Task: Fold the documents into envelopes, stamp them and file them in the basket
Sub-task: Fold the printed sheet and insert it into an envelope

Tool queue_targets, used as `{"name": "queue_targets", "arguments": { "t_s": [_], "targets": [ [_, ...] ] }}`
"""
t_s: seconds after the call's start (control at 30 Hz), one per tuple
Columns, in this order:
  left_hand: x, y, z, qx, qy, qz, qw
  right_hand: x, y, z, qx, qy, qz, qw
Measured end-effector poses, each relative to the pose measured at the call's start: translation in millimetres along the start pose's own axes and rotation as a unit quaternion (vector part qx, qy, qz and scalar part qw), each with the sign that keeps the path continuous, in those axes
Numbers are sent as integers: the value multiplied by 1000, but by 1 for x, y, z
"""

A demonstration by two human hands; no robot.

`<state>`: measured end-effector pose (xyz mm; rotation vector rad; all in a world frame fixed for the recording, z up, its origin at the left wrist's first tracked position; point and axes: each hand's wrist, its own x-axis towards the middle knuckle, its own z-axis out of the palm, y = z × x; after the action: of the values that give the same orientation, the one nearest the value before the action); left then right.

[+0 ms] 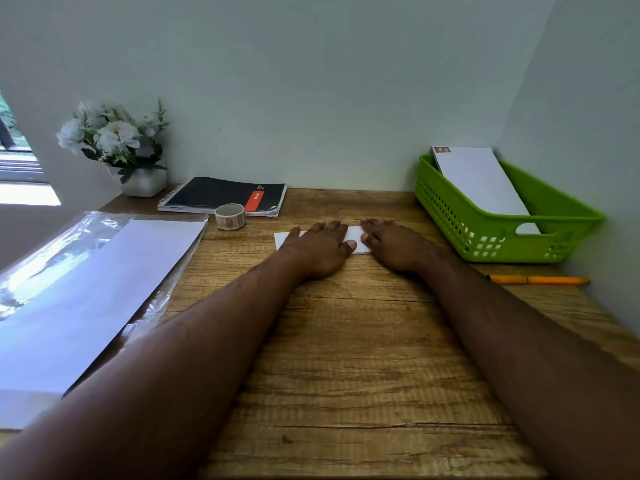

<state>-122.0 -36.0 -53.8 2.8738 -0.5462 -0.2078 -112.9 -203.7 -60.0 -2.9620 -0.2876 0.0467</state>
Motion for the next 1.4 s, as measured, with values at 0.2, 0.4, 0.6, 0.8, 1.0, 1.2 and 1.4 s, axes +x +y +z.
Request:
{"name": "queue_targets", "arguments": {
  "t_s": [0.2,0.4,0.6,0.8,1.0,1.2,1.4],
  "targets": [
    [-6,-25,-8,18,-53,-74,996,-3,2,-2,-2,-4,4,1000],
    [-23,-47,-26,6,-12,-42,999,-8,7,-17,39,0,-22,999],
    [-33,-44,-44,-86,-40,-2,996,-20,3,-44,87,-93,-42,991],
    [-50,-33,-56,-7,382,89,920,-20,-4,-41,91,278,-116,949],
    [-46,-27,-36,9,129,23,991,-21,-1,-32,-4,81,-132,988],
    [-34,-19,-18,-46,43,43,997,-21,4,-35,92,15,-90,992],
    [-22,-12,-3,-86,55,59,993,-17,-4,-21,57,57,-90,993]
  ]
}}
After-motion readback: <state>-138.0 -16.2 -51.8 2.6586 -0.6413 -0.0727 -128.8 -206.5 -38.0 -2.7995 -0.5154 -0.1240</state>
